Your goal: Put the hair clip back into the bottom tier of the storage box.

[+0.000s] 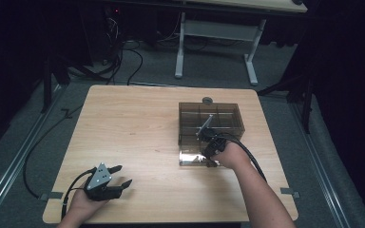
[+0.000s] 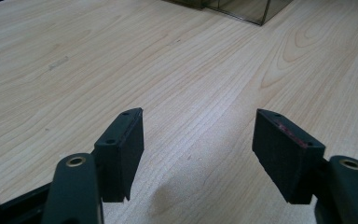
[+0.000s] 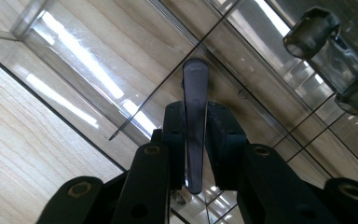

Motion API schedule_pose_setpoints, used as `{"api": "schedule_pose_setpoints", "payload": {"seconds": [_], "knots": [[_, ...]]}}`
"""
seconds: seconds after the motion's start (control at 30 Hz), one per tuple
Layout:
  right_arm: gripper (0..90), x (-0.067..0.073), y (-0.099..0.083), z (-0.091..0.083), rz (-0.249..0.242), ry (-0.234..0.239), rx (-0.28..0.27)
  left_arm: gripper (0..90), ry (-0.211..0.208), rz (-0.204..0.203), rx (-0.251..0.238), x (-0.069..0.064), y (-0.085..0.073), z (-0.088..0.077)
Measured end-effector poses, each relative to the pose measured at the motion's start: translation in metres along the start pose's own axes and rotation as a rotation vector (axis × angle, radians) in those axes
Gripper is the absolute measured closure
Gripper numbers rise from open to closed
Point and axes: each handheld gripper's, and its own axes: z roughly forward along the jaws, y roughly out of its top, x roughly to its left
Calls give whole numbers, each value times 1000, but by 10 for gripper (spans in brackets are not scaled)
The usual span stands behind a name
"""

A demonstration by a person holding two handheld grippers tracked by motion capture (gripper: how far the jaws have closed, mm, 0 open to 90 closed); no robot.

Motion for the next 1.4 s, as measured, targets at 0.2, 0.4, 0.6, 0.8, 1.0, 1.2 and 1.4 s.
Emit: {"api": "schedule_pose_setpoints", "payload": {"seconds": [0.2, 0.4, 0.6, 0.8, 1.0, 1.2, 1.4], "knots": [[766, 0, -4, -9, 26, 1, -17, 343, -1, 0, 1, 0, 0, 0], [762, 1, -11, -21, 35, 5, -45, 342, 1, -2, 0, 0, 0, 0], [759, 7, -17, -30, 35, -1, -75, 342, 4, -2, 1, 0, 0, 0], [760, 13, -27, -34, 54, -2, -133, 342, 7, -1, -3, 0, 0, 0], [730, 22, -42, -36, 77, 23, -225, 343, 9, -3, -3, 0, 0, 0], [710, 34, -60, -36, 91, 15, -315, 343, 13, -2, -1, -1, 0, 0], [666, 45, -82, -27, 112, -7, -425, 343, 15, -3, -3, -1, 0, 0]]}}
